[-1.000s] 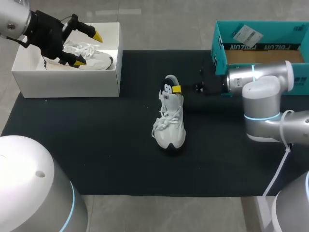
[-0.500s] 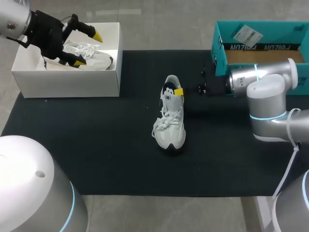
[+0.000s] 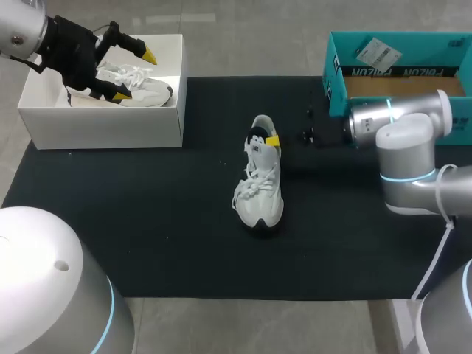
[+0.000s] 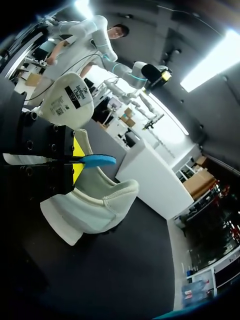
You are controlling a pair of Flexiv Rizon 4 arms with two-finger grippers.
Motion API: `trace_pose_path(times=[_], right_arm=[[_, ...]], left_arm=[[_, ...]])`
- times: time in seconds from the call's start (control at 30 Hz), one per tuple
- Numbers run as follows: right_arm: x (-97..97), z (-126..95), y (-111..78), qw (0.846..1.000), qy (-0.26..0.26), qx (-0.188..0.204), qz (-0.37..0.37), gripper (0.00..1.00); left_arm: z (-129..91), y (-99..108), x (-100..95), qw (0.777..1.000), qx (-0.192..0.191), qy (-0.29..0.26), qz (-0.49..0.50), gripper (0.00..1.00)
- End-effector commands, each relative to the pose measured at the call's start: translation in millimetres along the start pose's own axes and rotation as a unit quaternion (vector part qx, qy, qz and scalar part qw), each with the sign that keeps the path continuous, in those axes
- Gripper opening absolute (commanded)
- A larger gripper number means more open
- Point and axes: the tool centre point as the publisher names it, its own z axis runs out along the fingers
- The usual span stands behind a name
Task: Take the shoe out of the shoebox, open the shoe tongue, remove and reinsert the insole, then place the shoe into the shoebox
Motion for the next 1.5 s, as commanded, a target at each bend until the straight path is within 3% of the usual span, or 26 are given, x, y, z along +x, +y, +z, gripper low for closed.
trace_pose_path(times=[0.03, 0.07, 0.1, 0.13, 0.17, 0.2, 0.7, 0.87, 0.9, 1.0, 1.13, 1.2, 1.5], right_arm=[[-6.7, 7.2, 5.3, 1.000, 0.004, 0.006, -0.003, 0.12], [-6.4, 7.5, 6.1, 1.000, 0.004, 0.006, -0.004, 0.39], [-5.8, 7.4, 6.7, 1.000, 0.003, 0.006, -0.005, 0.55], [-4.8, 7.0, 7.2, 1.000, 0.000, 0.007, -0.008, 0.76], [-3.7, 6.1, 7.3, 1.000, -0.002, 0.009, -0.009, 0.93], [-2.3, 4.4, 7.1, 1.000, -0.003, 0.009, -0.010, 1.00], [24.7, -20.8, 25.6, 0.998, -0.037, 0.032, -0.036, 1.00], [33.3, -34.9, 38.8, 0.997, -0.071, 0.016, -0.035, 1.00], [35.8, -37.3, 42.8, 0.996, -0.082, 0.009, -0.033, 0.89], [41.0, -42.0, 49.4, 0.993, -0.115, 0.004, -0.017, 0.00], [45.7, -42.2, 51.4, 0.988, -0.148, 0.033, 0.019, 0.00], [48.2, -41.0, 52.2, 0.981, -0.175, 0.080, 0.037, 0.00], [49.6, -40.5, 52.7, 0.978, -0.186, 0.085, 0.043, 0.00]], left_arm=[[-0.2, -0.4, -0.4, 1.000, 0.000, 0.002, 0.000, 1.00], [-0.2, -0.4, -0.4, 1.000, 0.000, 0.002, 0.000, 1.00], [-0.2, -0.4, -0.4, 1.000, 0.000, 0.002, 0.000, 1.00], [-0.2, -0.4, -0.4, 1.000, 0.000, 0.002, 0.000, 1.00], [-0.2, -0.4, -0.4, 1.000, 0.000, 0.002, 0.000, 1.00], [-0.2, -0.4, -0.4, 1.000, 0.000, 0.002, 0.000, 1.00], [-0.2, -0.4, -0.4, 1.000, 0.000, 0.002, 0.000, 1.00], [-0.2, -0.4, -0.4, 1.000, 0.000, 0.002, 0.000, 1.00], [-0.2, -0.4, -0.4, 1.000, 0.000, 0.002, 0.000, 1.00], [-0.2, -0.4, -0.4, 1.000, 0.000, 0.002, 0.000, 1.00], [-0.2, -0.4, -0.4, 1.000, 0.000, 0.002, 0.000, 1.00], [-0.2, -0.4, -0.4, 1.000, 0.000, 0.002, 0.000, 1.00], [-0.2, -0.4, -0.4, 1.000, 0.000, 0.002, 0.000, 1.00]])
